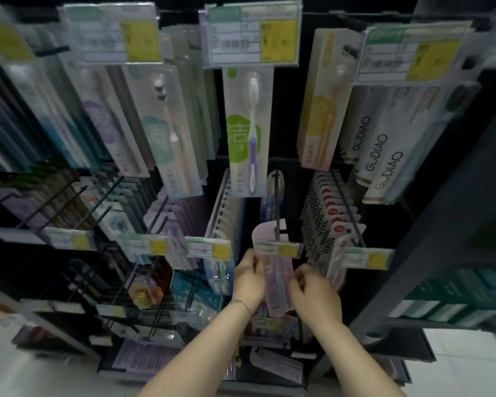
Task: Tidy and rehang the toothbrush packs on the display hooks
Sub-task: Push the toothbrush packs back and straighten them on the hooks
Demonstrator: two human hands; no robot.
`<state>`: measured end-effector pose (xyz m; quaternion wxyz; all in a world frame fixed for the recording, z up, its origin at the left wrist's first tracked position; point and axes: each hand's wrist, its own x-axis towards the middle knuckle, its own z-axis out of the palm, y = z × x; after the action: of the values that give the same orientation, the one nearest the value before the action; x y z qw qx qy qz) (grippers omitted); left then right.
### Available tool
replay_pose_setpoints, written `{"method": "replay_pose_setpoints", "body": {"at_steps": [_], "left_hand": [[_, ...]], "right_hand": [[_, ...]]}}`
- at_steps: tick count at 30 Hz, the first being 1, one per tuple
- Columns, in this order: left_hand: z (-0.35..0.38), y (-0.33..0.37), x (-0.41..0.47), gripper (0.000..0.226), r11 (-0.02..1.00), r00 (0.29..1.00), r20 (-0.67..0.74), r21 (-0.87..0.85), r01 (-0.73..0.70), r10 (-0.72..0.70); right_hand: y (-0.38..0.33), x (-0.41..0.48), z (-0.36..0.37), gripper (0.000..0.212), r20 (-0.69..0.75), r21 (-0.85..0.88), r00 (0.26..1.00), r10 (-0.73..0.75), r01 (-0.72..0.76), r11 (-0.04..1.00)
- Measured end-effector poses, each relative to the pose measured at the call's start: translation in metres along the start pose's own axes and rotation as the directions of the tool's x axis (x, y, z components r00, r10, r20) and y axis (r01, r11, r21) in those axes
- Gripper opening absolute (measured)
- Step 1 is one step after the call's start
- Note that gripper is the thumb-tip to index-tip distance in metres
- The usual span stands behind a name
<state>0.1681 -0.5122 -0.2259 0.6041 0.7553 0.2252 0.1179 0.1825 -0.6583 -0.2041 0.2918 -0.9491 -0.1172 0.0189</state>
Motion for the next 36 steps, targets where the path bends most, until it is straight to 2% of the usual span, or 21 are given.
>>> {"method": "replay_pose_setpoints", "body": {"at_steps": [5, 8, 11, 14, 17, 21, 25, 29, 36], "left_hand": [[-0.025, -0.007, -0.008, 0.014, 0.998, 0.993, 0.104, 0.037, -0.058, 0.054], [-0.036, -0.008, -0.010, 0.016, 0.993, 0.981, 0.174, 0.060, -0.100, 0.088], [-0.043, -0.005, -0.010, 0.021, 0.989, 0.971, 0.222, 0.091, -0.113, 0.090], [-0.046, 0.004, -0.012, 0.022, 0.990, 0.959, 0.271, 0.089, -0.110, 0.082], [-0.053, 0.004, -0.013, 0.021, 0.991, 0.952, 0.296, 0.085, -0.104, 0.075], [-0.064, -0.011, -0.018, 0.016, 0.991, 0.941, 0.332, 0.090, -0.102, 0.066], [-0.083, -0.035, -0.024, 0.019, 0.992, 0.935, 0.352, 0.104, -0.079, 0.037], [-0.116, -0.054, -0.033, 0.021, 0.995, 0.891, 0.454, 0.074, -0.064, 0.023], [-0.172, -0.079, -0.025, 0.022, 0.996, 0.923, 0.385, 0.079, -0.039, 0.005]], "right_hand": [[-0.017, -0.009, 0.007, 0.010, -0.028, 0.098, 1.000, 0.010, -0.008, 0.995], [-0.027, -0.010, 0.019, 0.014, -0.017, 0.240, 1.000, -0.001, 0.005, 0.971], [-0.036, -0.016, 0.023, 0.008, -0.017, 0.395, 0.998, 0.060, -0.049, 0.918], [-0.043, -0.024, 0.021, 0.005, -0.057, 0.458, 0.993, 0.103, -0.065, 0.886], [-0.048, -0.032, 0.023, 0.006, -0.100, 0.441, 0.991, 0.086, -0.034, 0.897], [-0.044, -0.040, 0.035, 0.005, -0.056, 0.375, 0.995, 0.083, -0.056, 0.925], [-0.046, -0.052, 0.054, 0.006, -0.052, 0.303, 0.998, 0.032, -0.015, 0.953], [-0.059, -0.066, 0.077, 0.003, -0.044, 0.268, 0.999, -0.005, 0.017, 0.963], [-0.103, -0.065, 0.119, 0.008, 0.015, 0.245, 0.997, -0.081, 0.075, 0.967]]}}
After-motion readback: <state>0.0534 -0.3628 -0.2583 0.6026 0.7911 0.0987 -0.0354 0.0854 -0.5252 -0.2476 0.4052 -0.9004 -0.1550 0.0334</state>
